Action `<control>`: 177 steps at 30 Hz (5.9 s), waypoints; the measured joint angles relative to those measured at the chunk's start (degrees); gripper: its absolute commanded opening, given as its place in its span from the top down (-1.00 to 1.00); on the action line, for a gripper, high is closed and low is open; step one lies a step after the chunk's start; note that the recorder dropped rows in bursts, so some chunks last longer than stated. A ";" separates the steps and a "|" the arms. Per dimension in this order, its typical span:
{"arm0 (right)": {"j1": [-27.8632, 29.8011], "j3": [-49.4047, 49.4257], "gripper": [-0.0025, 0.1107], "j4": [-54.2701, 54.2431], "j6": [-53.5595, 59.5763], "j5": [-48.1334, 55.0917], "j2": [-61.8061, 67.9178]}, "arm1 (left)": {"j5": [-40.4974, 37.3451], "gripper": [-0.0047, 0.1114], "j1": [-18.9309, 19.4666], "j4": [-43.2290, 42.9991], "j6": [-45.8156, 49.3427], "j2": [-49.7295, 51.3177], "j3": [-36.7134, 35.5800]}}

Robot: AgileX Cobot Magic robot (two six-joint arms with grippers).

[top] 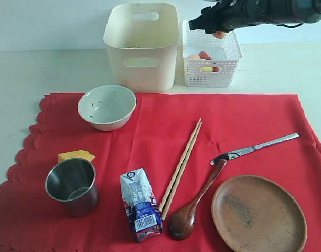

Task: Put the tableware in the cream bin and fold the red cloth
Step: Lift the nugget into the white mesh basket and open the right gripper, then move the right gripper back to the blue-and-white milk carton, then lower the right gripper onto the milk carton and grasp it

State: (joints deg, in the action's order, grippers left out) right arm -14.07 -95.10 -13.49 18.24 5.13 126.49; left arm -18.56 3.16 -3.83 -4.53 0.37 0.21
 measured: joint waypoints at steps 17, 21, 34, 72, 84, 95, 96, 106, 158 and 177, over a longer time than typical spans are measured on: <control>0.00 -0.20 0.22 0.00 -0.22 0.04 2.58 | 0.00 0.90 0.00 0.00 0.00 0.00 0.00; 0.00 -0.20 -0.02 0.00 -0.22 0.04 2.58 | 0.00 0.90 0.00 0.00 0.00 0.00 0.00; 0.00 -0.20 -0.40 -0.04 -0.22 1.66 2.58 | 0.00 0.90 0.00 0.00 0.00 0.00 0.00; 0.00 -0.20 0.92 -1.76 -0.22 39.62 -21.21 | 0.00 0.90 0.00 0.00 0.00 0.00 0.00; -10.03 6.77 0.92 -2.21 0.29 39.99 -25.67 | 0.00 0.90 0.00 0.00 0.00 0.00 0.00; -19.41 14.52 0.92 -2.21 0.42 40.12 -26.49 | 0.00 0.90 0.00 0.00 0.00 0.00 0.00; -19.99 15.36 0.92 -2.21 0.42 40.01 -26.69 | 0.00 0.90 0.00 0.00 0.00 0.00 0.00; -27.16 22.03 0.92 -2.21 -0.75 38.76 -27.86 | 0.00 0.90 0.00 0.00 0.00 0.00 0.00; -40.50 30.12 -0.38 6.82 -27.21 32.97 -15.72 | 0.00 0.90 0.00 0.00 0.00 0.00 0.00; -40.50 30.12 0.92 6.79 -27.09 30.61 -14.70 | 0.00 0.90 0.00 0.00 0.00 0.00 0.00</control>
State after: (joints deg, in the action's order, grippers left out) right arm -54.56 -64.98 -6.69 -8.85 35.74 111.79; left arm -18.56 3.16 -3.83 -4.53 0.37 0.21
